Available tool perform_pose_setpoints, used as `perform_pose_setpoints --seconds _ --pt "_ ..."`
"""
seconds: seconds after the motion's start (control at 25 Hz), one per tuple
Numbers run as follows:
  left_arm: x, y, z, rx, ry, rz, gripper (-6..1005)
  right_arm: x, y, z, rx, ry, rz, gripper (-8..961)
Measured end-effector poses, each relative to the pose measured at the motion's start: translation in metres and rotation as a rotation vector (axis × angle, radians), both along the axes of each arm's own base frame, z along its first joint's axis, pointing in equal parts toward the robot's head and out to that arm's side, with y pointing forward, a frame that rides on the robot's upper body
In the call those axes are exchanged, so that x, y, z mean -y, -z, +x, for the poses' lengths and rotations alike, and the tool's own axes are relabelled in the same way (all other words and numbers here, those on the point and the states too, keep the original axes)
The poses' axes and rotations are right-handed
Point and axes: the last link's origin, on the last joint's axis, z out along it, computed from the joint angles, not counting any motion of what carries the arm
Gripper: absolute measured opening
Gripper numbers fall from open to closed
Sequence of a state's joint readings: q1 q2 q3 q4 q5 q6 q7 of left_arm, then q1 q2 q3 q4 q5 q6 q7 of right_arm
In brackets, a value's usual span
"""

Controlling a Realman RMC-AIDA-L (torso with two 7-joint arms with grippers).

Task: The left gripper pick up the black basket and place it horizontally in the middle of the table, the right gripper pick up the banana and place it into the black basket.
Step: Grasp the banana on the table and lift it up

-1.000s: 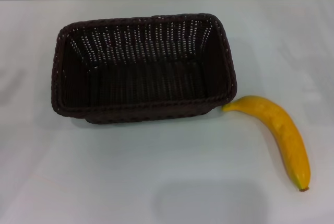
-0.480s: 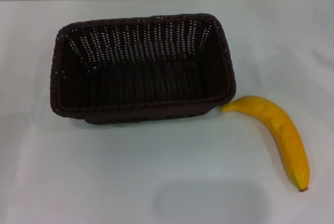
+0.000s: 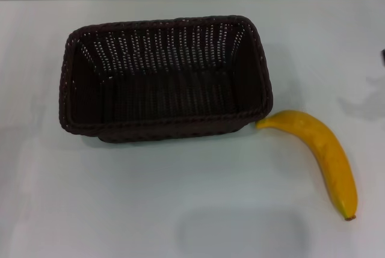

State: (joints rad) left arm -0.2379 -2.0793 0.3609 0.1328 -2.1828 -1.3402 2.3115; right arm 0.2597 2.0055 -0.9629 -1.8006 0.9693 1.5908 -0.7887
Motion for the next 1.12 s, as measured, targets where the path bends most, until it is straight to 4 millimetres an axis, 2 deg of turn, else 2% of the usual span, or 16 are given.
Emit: perform_pose_setpoints --seconds 0.28,0.6,0.88,1.12 --pt "-0.003 0.000 0.000 -0.038 -0.028 0.030 775 0.005 0.035 -0.023 0.128 0.074 -0.071 848" --pt "-0.015 -0.006 0.001 -0.036 -0.032 0.051 775 0.009 0.072 -0.037 0.318 0.111 -0.119 847" --pt "-0.023 -0.010 0.005 -0.032 -0.021 0.072 776 0.014 0.106 -0.047 0.316 0.093 -0.184 846" --pt "-0.033 -0.009 0.007 -0.027 -0.029 0.057 776 0.005 0.126 -0.040 0.310 0.103 -0.206 846"
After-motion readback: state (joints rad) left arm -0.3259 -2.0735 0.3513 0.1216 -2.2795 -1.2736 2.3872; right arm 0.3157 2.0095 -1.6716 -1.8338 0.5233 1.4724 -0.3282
